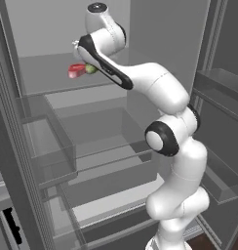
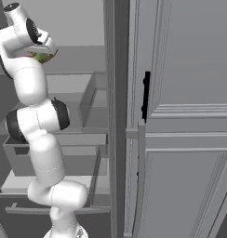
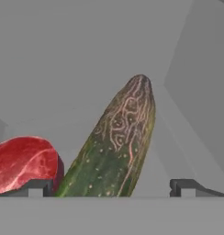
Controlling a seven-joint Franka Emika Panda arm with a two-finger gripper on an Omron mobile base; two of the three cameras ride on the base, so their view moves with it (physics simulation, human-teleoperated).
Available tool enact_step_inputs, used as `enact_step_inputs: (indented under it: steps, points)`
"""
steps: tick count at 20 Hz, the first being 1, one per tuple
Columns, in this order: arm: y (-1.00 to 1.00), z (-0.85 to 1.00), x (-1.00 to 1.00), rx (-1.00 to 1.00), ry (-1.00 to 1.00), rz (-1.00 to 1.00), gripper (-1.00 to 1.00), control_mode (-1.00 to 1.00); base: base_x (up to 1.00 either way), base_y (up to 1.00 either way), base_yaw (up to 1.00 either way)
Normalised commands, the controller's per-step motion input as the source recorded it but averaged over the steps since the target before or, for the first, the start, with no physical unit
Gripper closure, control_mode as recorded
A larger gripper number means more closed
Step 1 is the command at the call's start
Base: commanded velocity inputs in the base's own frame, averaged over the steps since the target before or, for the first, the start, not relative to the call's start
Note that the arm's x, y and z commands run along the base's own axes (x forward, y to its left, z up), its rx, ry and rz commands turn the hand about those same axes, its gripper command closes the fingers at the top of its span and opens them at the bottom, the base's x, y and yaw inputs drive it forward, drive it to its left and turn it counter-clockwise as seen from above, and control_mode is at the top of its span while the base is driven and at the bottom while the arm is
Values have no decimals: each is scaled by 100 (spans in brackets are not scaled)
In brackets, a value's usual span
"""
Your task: Place one cucumber and one steak in each tupperware on the nearby counter, to pack two identical lunches.
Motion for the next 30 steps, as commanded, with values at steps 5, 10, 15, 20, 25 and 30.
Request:
enact_step_inputs:
  steps: [5, 10, 15, 20, 25, 30]
  points:
    - [0, -34, 9, 0, -13, 0, -100, -100, 0, 0, 0]
    - [0, -55, 13, 0, -13, 0, -100, -100, 0, 0, 0]
    - [0, -35, 18, -1, -8, 0, 100, -100, 0, 0, 0]
    - [-1, -20, 1, -4, -9, 0, 100, -100, 0, 0, 0]
    - [-29, -23, -58, 0, -16, -1, 100, -100, 0, 0, 0]
    - [-15, 67, -100, 5, -64, -12, 100, -100, 0, 0, 0]
